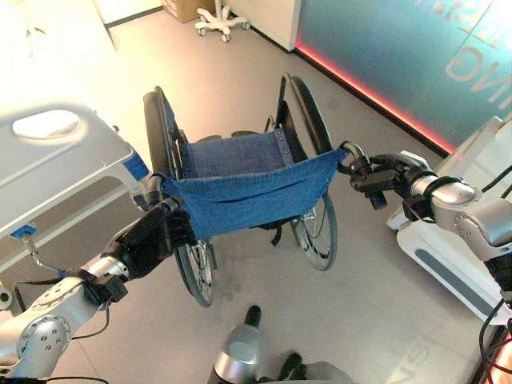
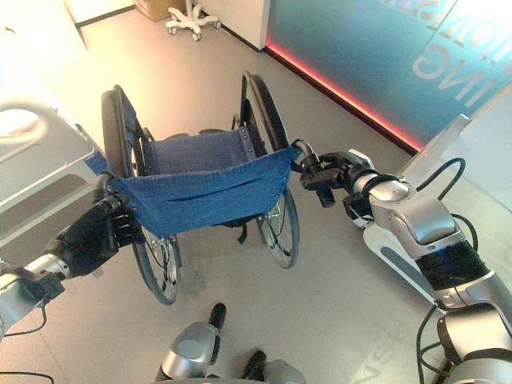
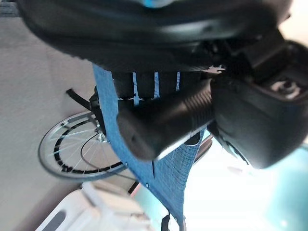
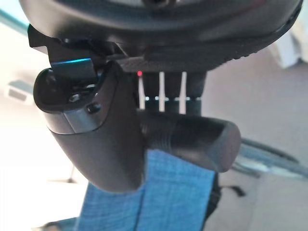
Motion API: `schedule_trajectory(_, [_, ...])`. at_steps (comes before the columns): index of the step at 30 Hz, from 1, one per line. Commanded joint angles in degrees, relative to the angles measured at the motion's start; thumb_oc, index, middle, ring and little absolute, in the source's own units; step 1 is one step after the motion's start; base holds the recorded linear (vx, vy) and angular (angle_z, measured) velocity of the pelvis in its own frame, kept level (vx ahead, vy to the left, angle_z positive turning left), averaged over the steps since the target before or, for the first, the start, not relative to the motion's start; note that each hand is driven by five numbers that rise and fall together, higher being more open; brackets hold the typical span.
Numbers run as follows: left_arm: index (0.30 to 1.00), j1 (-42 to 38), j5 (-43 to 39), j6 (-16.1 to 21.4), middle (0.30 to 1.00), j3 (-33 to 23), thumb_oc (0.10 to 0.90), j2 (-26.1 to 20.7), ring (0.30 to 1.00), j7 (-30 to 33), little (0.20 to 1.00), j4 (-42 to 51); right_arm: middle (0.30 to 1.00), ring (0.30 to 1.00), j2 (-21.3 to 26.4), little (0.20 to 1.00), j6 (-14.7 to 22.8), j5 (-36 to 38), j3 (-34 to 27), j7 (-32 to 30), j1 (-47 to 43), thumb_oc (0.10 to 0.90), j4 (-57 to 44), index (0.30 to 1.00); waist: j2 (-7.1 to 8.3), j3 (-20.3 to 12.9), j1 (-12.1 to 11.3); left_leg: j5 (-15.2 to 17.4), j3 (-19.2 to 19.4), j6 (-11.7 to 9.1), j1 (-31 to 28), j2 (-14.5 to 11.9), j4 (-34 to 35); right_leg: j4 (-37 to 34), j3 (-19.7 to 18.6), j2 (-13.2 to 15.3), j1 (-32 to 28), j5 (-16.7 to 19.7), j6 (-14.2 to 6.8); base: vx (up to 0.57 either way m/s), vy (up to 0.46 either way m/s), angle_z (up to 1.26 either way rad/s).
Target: Push the wheelchair next to the bed
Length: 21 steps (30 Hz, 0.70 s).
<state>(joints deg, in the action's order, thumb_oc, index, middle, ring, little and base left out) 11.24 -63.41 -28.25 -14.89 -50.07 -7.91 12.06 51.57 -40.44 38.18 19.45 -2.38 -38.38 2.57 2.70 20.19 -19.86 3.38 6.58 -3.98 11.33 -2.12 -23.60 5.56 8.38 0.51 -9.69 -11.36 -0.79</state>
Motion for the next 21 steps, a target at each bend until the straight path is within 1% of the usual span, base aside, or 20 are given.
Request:
schedule_trajectory(1, [0.300, -8.0, -2.3, 11.1, 0.300, -5.4, 0.400, -3.8, 0.300, -1.2, 0.300, 1.4, 0.300, 0.300, 1.6, 0.300, 7.0, -1.4, 1.3, 7.5, 1.4, 0.400, -8.2, 0.300, -1.41, -10.5, 2.6, -16.3, 1.3, -0.8, 3.2, 3.8, 27.5, 0.9, 3.3, -5.8, -6.9, 0.7, -2.0, 0.39, 0.043, 0.22])
schedule_trajectory(2, [0.300, -8.2, -2.5, 11.2, 0.300, -5.5, 0.400, -4.2, 0.300, -1.2, 0.300, 1.2, 0.300, 0.300, 1.3, 0.300, 7.2, -1.6, 1.3, 7.7, 1.6, 0.400, -8.1, 0.300, -1.27, -10.7, 2.5, -16.0, 1.1, -0.6, 3.0, 4.0, 27.4, 2.2, 3.3, -5.7, -6.9, 0.8, -2.3, 0.56, 0.072, 0.21])
schedule_trajectory(3, [0.300, -8.8, -3.3, 11.1, 0.300, -5.7, 0.400, -4.9, 0.300, -0.9, 0.300, 0.8, 0.300, 0.300, 1.0, 0.300, 7.9, -1.9, 1.3, 8.3, 2.0, 0.400, -8.1, 0.300, -0.94, -11.0, 2.5, -15.0, 1.2, 0.5, 2.2, 4.6, 26.0, 4.8, 3.5, -5.3, -6.8, 1.3, -3.1, 0.50, 0.077, 0.03])
schedule_trajectory(4, [0.300, -10.2, -4.9, 10.3, 0.300, -5.5, 0.400, -6.2, 0.300, 0.0, 0.300, 0.2, 0.300, 0.300, 0.5, 0.300, 8.6, -2.8, 1.0, 9.4, 3.5, 0.400, -8.5, 0.300, 0.49, -11.4, 2.4, -12.7, 0.6, 2.5, 1.7, 6.5, 22.8, 9.0, 3.6, -4.1, -7.0, 3.4, -5.1, 0.56, 0.091, -0.21])
schedule_trajectory(5, [0.300, -10.9, -5.1, 9.4, 0.300, -5.3, 0.400, -6.5, 0.300, 0.0, 0.300, -0.2, 0.300, 0.300, 0.4, 0.300, 8.8, -2.9, 0.8, 9.5, 4.1, 0.400, -8.7, 0.300, 1.22, -11.8, 2.3, -11.8, 0.4, 3.5, 1.5, 7.2, 21.9, 12.0, 3.7, -3.6, -6.7, 5.9, -6.4, 0.44, 0.071, -0.29])
schedule_trajectory(6, [0.300, -11.2, -4.8, 9.0, 0.300, -5.2, 0.400, -6.7, 0.300, -0.2, 0.300, -0.5, 0.300, 0.300, 0.5, 0.300, 8.9, -2.9, 0.7, 9.4, 4.3, 0.400, -8.7, 0.300, 1.37, -12.0, 2.1, -11.4, 0.5, 3.9, 1.5, 7.3, 21.6, 13.4, 3.6, -3.7, -6.2, 7.9, -7.2, 0.35, 0.065, -0.31])
schedule_trajectory(7, [0.300, -12.3, -4.1, 8.0, 0.300, -4.8, 0.400, -7.5, 0.300, -0.8, 0.300, -1.2, 0.300, 0.300, 0.5, 0.300, 9.1, -2.4, 0.5, 8.9, 4.6, 0.400, -8.5, 0.300, 2.40, -12.3, 2.2, -10.3, 0.4, 5.0, 0.8, 8.3, 20.9, 18.9, 3.6, -3.2, -4.9, 12.7, -9.9, 0.42, 0.069, -0.14])
schedule_trajectory(8, [0.300, -13.5, -4.1, 7.6, 0.300, -4.2, 0.400, -8.2, 0.300, -1.2, 0.300, -1.6, 0.300, 0.300, 0.8, 0.300, 9.0, -0.8, 0.1, 8.1, 4.6, 0.400, -8.5, 0.300, 2.92, -12.6, 2.3, -9.3, -0.4, 5.8, 0.1, 8.9, 19.8, 25.1, 2.3, -4.0, -3.1, 18.0, -12.4, 0.41, 0.063, -0.05])
schedule_trajectory(9, [0.300, -13.8, -4.1, 7.6, 0.300, -3.9, 0.400, -8.4, 0.300, -1.3, 0.300, -1.7, 0.300, 0.300, 1.0, 0.300, 9.0, -0.2, 0.1, 7.7, 4.4, 0.400, -8.6, 0.300, 2.77, -12.8, 2.3, -9.1, -0.7, 5.8, 0.0, 8.7, 19.5, 26.2, 1.9, -4.6, -2.3, 19.6, -12.8, 0.38, 0.054, 0.11])
schedule_trajectory(10, [0.300, -14.8, -4.4, 7.7, 0.300, -3.4, 0.400, -8.7, 0.300, -1.4, 0.300, -2.4, 0.300, 0.300, 1.3, 0.300, 8.8, 0.8, 0.2, 7.3, 4.0, 0.400, -8.5, 0.300, 2.54, -13.0, 2.9, -8.3, -1.4, 6.1, -0.7, 8.7, 18.9, 28.9, 0.7, -5.3, 0.1, 21.7, -13.4, 0.26, 0.044, 0.17])
schedule_trajectory(11, [0.300, -15.3, -4.6, 7.5, 0.300, -3.3, 0.400, -8.8, 0.300, -1.3, 0.300, -2.6, 0.300, 0.300, 1.1, 0.300, 8.8, 0.6, 0.1, 7.4, 4.1, 0.400, -8.5, 0.300, 2.30, -13.0, 3.4, -7.9, -1.7, 6.2, -1.2, 8.8, 18.5, 29.3, 0.1, -5.2, 1.3, 21.5, -13.1, 0.41, 0.081, 0.47])
schedule_trajectory(12, [0.300, -15.8, -4.9, 7.1, 0.300, -3.2, 0.400, -9.4, 0.300, -1.8, 0.300, -3.2, 0.300, 0.300, 0.6, 0.300, 8.9, -0.7, -0.7, 8.3, 5.1, 0.400, -8.6, 0.300, 1.92, -13.0, 4.5, -7.1, -2.3, 6.5, -1.8, 9.2, 17.8, 27.4, -0.2, -3.9, 3.0, 19.3, -12.1, 0.34, 0.066, 0.62])
schedule_trajectory(13, [0.300, -15.8, -4.9, 7.1, 0.300, -3.2, 0.400, -9.8, 0.300, -2.0, 0.300, -3.2, 0.300, 0.300, 0.5, 0.300, 8.9, -1.0, -1.0, 8.5, 5.5, 0.400, -8.9, 0.300, 1.83, -13.0, 4.9, -6.8, -2.4, 6.6, -2.0, 9.4, 17.5, 26.3, -0.1, -3.4, 3.2, 18.3, -11.7, 0.42, 0.047, 0.83])
schedule_trajectory(14, [0.300, -15.7, -5.2, 7.3, 0.300, -3.4, 0.400, -10.8, 0.300, -2.6, 0.300, -3.2, 0.300, 0.300, 0.9, 0.300, 8.4, -0.9, -1.8, 8.0, 6.2, 0.400, -10.1, 0.300, 1.28, -12.8, 5.5, -6.4, -3.3, 6.5, -2.4, 9.6, 16.7, 21.0, 0.5, -1.9, 4.0, 13.7, -9.4, 0.31, -0.012, 0.64])
schedule_trajectory(15, [0.300, -15.4, -5.4, 7.7, 0.300, -3.6, 0.400, -11.4, 0.300, -3.1, 0.300, -3.2, 0.300, 0.300, 1.2, 0.300, 8.4, -0.6, -2.3, 7.8, 6.6, 0.400, -10.6, 0.300, 1.14, -12.5, 5.9, -6.0, -3.9, 6.2, -2.6, 9.7, 16.0, 17.8, 1.0, -1.2, 4.2, 11.6, -8.4, 0.28, -0.032, 0.45])
schedule_trajectory(16, [0.300, -15.3, -5.6, 8.0, 0.300, -3.7, 0.400, -11.6, 0.300, -3.3, 0.300, -3.3, 0.300, 0.300, 1.4, 0.300, 8.3, -0.3, -2.5, 7.7, 6.6, 0.400, -10.7, 0.300, 0.98, -12.3, 6.0, -5.8, -4.2, 5.9, -2.7, 9.7, 15.6, 15.6, 1.2, -0.8, 4.4, 10.3, -7.7, 0.21, -0.054, 0.12])
schedule_trajectory(18, [0.300, -15.5, -6.0, 9.1, 0.300, -3.6, 0.400, -11.7, 0.300, -3.9, 0.300, -3.9, 0.300, 0.300, 1.8, 0.300, 8.5, 0.3, -2.8, 7.7, 6.3, 0.400, -10.6, 0.300, 0.44, -11.4, 6.7, -5.1, -5.2, 4.9, -3.1, 9.3, 13.2, 8.7, 1.7, 0.7, 5.1, 7.9, -5.8, 0.20, -0.068, 0.00])
schedule_trajectory(19, [0.300, -16.0, -5.8, 9.9, 0.300, -3.2, 0.400, -11.4, 0.300, -4.4, 0.300, -4.5, 0.300, 0.300, 2.2, 0.300, 8.6, 0.6, -2.9, 7.9, 5.8, 0.400, -10.2, 0.300, 0.01, -10.3, 7.4, -4.8, -6.3, 3.9, -3.7, 9.1, 10.9, 2.8, 2.0, 2.0, 5.7, 8.4, -5.0, 0.26, -0.083, 0.07])
schedule_trajectory(20, [0.300, -16.4, -5.4, 10.5, 0.300, -2.7, 0.400, -10.8, 0.300, -4.8, 0.300, -4.9, 0.300, 0.300, 2.7, 0.300, 8.6, 1.0, -2.5, 8.2, 5.1, 0.400, -9.8, 0.300, -0.13, -9.8, 8.0, -3.6, -7.0, 3.5, -4.8, 9.2, 10.0, -0.3, 1.8, 3.5, 7.0, 10.4, -5.5, 0.35, -0.094, 0.16])
schedule_trajectory(21, [0.300, -16.5, -5.5, 10.8, 0.300, -2.4, 0.400, -10.4, 0.300, -4.2, 0.300, -4.9, 0.300, 0.300, 3.2, 0.300, 8.3, 1.8, -1.7, 8.1, 4.1, 0.400, -10.0, 0.300, -0.47, -9.2, 9.0, -0.4, -7.3, 3.5, -7.7, 8.9, 10.1, -2.6, 2.0, 5.9, 10.0, 13.7, -6.9, 0.38, -0.094, 0.32])
